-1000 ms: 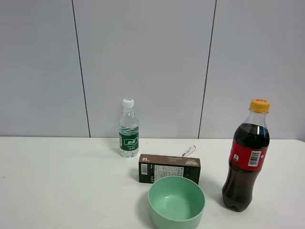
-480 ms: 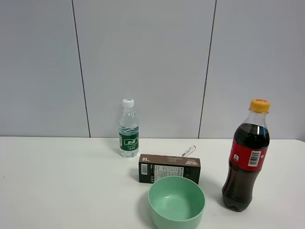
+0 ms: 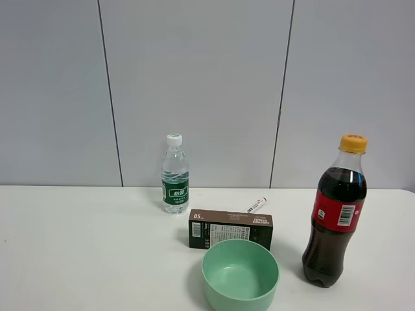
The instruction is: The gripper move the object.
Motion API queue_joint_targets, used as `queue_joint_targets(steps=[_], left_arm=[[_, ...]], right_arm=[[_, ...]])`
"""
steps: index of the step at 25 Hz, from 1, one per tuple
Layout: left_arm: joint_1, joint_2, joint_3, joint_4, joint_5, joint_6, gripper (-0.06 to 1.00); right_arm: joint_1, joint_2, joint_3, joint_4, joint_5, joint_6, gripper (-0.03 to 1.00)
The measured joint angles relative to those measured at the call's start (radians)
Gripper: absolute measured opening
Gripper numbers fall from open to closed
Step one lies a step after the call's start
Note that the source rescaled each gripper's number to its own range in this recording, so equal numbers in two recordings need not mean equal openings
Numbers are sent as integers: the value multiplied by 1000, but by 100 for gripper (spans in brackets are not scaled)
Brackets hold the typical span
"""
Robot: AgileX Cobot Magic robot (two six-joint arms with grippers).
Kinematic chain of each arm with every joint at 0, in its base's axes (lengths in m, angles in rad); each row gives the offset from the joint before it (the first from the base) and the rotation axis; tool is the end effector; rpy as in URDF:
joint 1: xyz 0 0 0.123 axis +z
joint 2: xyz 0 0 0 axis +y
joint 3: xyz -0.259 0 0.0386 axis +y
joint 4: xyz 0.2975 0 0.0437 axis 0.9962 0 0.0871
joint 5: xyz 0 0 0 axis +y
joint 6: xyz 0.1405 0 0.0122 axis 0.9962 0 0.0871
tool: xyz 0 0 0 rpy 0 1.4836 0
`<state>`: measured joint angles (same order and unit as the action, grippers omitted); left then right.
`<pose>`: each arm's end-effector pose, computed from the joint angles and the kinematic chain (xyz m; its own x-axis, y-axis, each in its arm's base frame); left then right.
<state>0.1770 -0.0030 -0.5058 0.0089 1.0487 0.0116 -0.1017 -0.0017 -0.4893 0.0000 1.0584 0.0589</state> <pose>0.1043 0.0198 0.2822 -0.4334 -0.0612 -0.8991 -0.1760 0.9842 0.0178 0.1072 -0.0109 0.2747 -0.4528 0.1054 -0.8854 0.1284 0.9903 0.0522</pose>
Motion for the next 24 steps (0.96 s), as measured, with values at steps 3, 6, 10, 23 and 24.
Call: queue_joint_targets(steps=[3,6,10,23,24], left_arm=[[0,0,0,0,0,0,78],[0,0,0,0,0,0,78],[0,0,0,0,0,0,78],[0,0,0,0,0,-1,78],[0,0,0,0,0,-1,78]], right_arm=[[0,0,0,0,0,0,100],[0,0,0,0,0,0,100],[0,0,0,0,0,0,100],[0,0,0,0,0,0,100],[0,0,0,0,0,0,100]])
